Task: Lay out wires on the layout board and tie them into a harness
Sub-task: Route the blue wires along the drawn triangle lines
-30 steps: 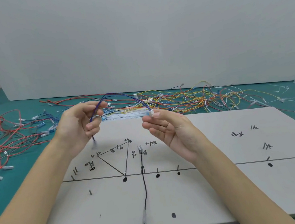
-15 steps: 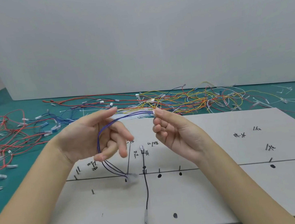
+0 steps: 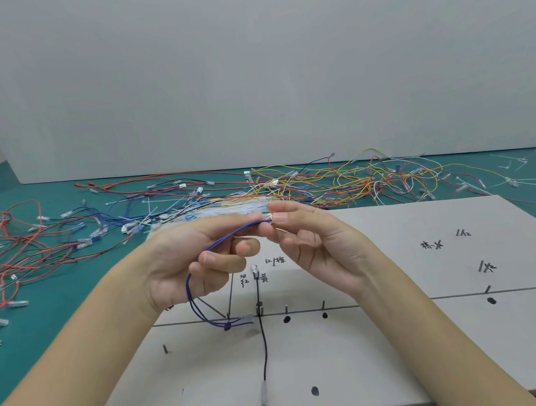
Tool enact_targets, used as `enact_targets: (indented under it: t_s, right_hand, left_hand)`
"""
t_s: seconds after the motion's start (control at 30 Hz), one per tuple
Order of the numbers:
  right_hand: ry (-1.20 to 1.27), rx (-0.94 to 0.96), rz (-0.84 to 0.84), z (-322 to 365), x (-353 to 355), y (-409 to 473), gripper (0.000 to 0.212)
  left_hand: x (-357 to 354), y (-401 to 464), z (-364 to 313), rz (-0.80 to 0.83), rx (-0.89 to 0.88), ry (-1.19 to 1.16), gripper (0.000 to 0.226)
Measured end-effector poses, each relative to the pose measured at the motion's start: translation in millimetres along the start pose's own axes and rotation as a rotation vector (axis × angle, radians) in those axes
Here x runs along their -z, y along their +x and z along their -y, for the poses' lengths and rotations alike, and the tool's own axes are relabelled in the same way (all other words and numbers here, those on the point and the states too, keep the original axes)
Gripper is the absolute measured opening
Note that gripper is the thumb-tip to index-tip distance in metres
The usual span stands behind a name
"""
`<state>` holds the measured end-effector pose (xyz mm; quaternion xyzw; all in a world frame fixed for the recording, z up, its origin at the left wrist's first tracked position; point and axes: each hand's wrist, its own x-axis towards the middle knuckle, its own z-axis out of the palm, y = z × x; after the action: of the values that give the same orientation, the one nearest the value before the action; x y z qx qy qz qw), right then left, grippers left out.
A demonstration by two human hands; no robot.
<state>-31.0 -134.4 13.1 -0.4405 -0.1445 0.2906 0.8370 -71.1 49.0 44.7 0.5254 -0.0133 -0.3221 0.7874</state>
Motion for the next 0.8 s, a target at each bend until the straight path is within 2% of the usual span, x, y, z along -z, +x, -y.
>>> enact_targets:
  t_s: [0.1, 0.23, 0.33, 0.43, 0.53, 0.8]
  right_hand:
    - [-0.021, 0.014, 0.012, -2.1, -0.4, 1.4, 0.01]
    - [-0.029, 0.029, 0.001, -3.7, 1.5, 4.0, 0.007]
    - [-0.07, 0.022, 0.012, -3.8, 2.6, 4.3, 0.009]
    - [-0.204, 0.014, 0.028, -5.4, 2.7, 3.2, 0.009]
    - [-0.246, 0.021, 0.006, -5.9, 2.3, 3.4, 0.013]
    - [-0.098, 0.061, -0.045, -4.5, 4.4, 5.3, 0.019]
  left_hand:
    - [-6.1, -1.4, 2.9, -0.062, -0.016, 0.011, 0.017]
    - [-15.8, -1.3, 6.6, -0.23, -0.077, 0.29, 0.016]
    - [-18.4, -0.6, 7.5, -0.332, -0.147, 0.479, 0.023]
    - [-18.5, -1.4, 7.2, -0.377, -0.207, 0.567, 0.035]
    - [-18.6, -3.0, 9.0, -0.407, -0.217, 0.595, 0.035]
    - [-4.2, -18.0, 8.2, -0.428, -0.227, 0.581, 0.022]
